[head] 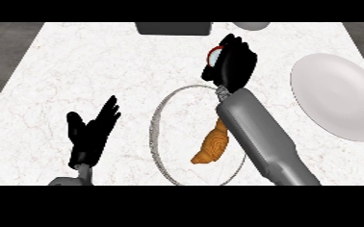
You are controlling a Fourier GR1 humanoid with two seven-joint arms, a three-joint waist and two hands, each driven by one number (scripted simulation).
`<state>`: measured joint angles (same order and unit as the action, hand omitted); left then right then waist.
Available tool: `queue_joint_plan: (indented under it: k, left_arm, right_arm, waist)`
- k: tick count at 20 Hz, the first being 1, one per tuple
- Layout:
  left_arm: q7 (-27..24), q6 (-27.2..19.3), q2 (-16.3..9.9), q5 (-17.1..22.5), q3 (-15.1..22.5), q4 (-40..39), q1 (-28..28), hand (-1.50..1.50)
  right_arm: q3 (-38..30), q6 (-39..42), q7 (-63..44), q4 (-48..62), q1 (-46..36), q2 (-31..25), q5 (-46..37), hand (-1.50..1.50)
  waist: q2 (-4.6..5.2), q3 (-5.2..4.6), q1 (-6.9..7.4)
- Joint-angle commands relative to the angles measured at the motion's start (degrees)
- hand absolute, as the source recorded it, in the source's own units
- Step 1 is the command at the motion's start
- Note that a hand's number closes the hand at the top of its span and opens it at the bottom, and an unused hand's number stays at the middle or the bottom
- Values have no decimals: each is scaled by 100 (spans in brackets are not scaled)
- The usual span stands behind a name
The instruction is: Pick the can from the placemat and place it in the plate
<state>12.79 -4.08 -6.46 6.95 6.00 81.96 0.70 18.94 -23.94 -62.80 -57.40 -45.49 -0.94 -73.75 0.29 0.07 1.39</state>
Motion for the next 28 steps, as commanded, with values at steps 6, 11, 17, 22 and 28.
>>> queue_joint_plan:
  k: [6,11,17,22,28]
  left_arm:
    - [-51,-4,76,-31,65,-35,-166,0]
    - [130,-27,-31,-4,-19,141,-192,0]
    - [-65,-75,0,-84,-119,-214,-94,0]
    - [69,250,-184,156,-232,-9,-70,0]
    - [57,124,-51,30,-155,134,-115,0]
  right_arm:
    - [-1139,-1678,-1395,-113,-57,85,-1322,150]
    - [-1820,-2569,-730,-688,620,-20,-1433,150]
    - [-2714,-3053,-136,-526,1195,-392,-1634,150]
    - [-3342,-3725,297,-172,1539,-1012,-1300,150]
    - [-3423,-4327,1712,582,1679,-1945,653,150]
  waist:
    - [-13,-6,-92]
    - [-33,4,-164]
    - [-8,-5,-160]
    - [-2,-1,-112]
    - [-5,3,-84]
